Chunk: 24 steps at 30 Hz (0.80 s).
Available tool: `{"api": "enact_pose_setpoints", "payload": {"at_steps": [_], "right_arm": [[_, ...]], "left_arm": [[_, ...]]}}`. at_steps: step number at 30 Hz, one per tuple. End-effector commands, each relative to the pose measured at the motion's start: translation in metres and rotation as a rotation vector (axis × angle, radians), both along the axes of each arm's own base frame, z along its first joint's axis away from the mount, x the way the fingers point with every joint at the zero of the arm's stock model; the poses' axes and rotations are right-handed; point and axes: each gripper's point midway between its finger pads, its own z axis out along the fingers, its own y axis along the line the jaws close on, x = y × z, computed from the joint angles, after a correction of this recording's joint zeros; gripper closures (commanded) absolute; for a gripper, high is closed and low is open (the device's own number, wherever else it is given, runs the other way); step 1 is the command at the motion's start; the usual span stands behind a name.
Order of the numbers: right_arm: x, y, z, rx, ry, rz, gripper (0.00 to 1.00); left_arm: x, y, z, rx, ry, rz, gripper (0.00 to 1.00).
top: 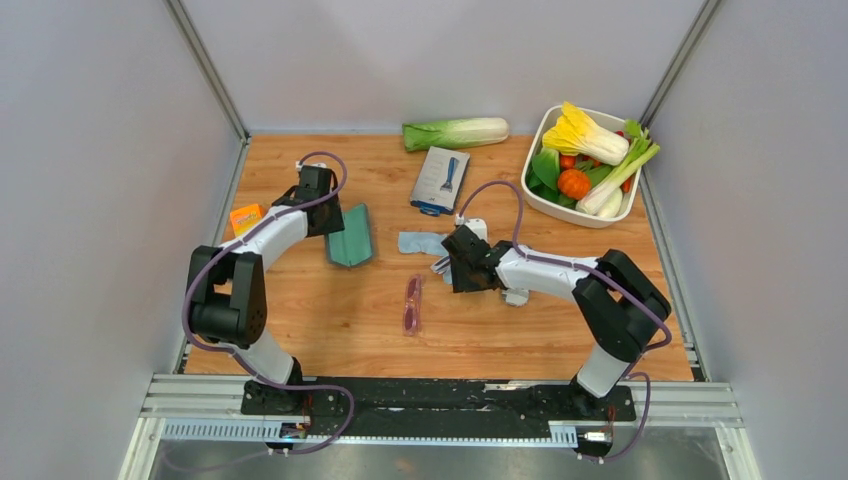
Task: Organize the sunglasses
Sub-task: Pick up the glasses cleaning cloth from the center of the board.
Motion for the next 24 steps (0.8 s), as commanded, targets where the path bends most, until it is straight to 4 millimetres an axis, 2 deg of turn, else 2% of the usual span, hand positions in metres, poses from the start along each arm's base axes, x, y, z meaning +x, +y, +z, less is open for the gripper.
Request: {"api": "enact_pose_setpoints", "payload": {"at_steps": [1, 4, 5, 7, 8, 11, 12, 13, 14, 15, 16, 17, 18, 19, 21, 24], "right_arm": [[0.018, 0.017, 0.011, 0.053, -0.053, 0.017, 0.52], [0.02, 0.021, 0.009, 0.051, -0.05, 0.031, 0.61], [0.021, 0.022, 0.008, 0.049, -0.045, 0.037, 0.64], [0.021, 0.021, 0.007, 0.033, -0.043, 0.042, 0.75], [0.021, 0.021, 0.008, 0.027, -0.044, 0.043, 0.8], [0.021, 0.017, 0.015, 0.025, -0.058, 0.045, 0.92], [0.02, 0.016, 0.019, 0.028, -0.063, 0.045, 0.94], [0.02, 0.016, 0.024, 0.036, -0.071, 0.047, 0.95], [0.018, 0.017, 0.032, 0.052, -0.081, 0.053, 0.97], [0.017, 0.016, 0.037, 0.061, -0.086, 0.06, 1.0], [0.014, 0.018, 0.044, 0.078, -0.092, 0.07, 1.0], [0.012, 0.019, 0.048, 0.095, -0.092, 0.086, 1.0], [0.009, 0.021, 0.054, 0.115, -0.093, 0.101, 1.0], [0.006, 0.023, 0.06, 0.129, -0.098, 0.115, 1.0], [0.001, 0.022, 0.071, 0.13, -0.113, 0.13, 1.0], [-0.004, 0.017, 0.083, 0.129, -0.125, 0.138, 1.0]], "left_arm": [[0.015, -0.003, 0.025, -0.013, -0.074, -0.021, 0.43], [0.011, -0.007, 0.038, -0.041, -0.089, -0.034, 0.37], [0.01, -0.008, 0.05, -0.052, -0.11, -0.035, 0.33], [0.002, -0.012, 0.068, -0.084, -0.128, -0.044, 0.32], [-0.004, -0.015, 0.073, -0.099, -0.121, -0.047, 0.32], [-0.022, -0.019, 0.104, -0.126, -0.167, -0.056, 0.32], [-0.033, -0.025, 0.102, -0.126, -0.145, -0.073, 0.32], [-0.04, -0.028, 0.113, -0.134, -0.169, -0.086, 0.32], [-0.052, -0.037, 0.107, -0.141, -0.142, -0.115, 0.32], [-0.062, -0.043, 0.112, -0.157, -0.15, -0.139, 0.32], [-0.08, -0.059, 0.101, -0.186, -0.1, -0.194, 0.32], [-0.092, -0.072, 0.107, -0.206, -0.112, -0.24, 0.32], [-0.107, -0.078, 0.094, -0.221, -0.082, -0.256, 0.32], [-0.118, -0.09, 0.097, -0.237, -0.101, -0.297, 0.32], [-0.143, -0.096, 0.074, -0.265, -0.057, -0.301, 0.34], [-0.161, -0.111, 0.061, -0.321, -0.048, -0.333, 0.37]]}}
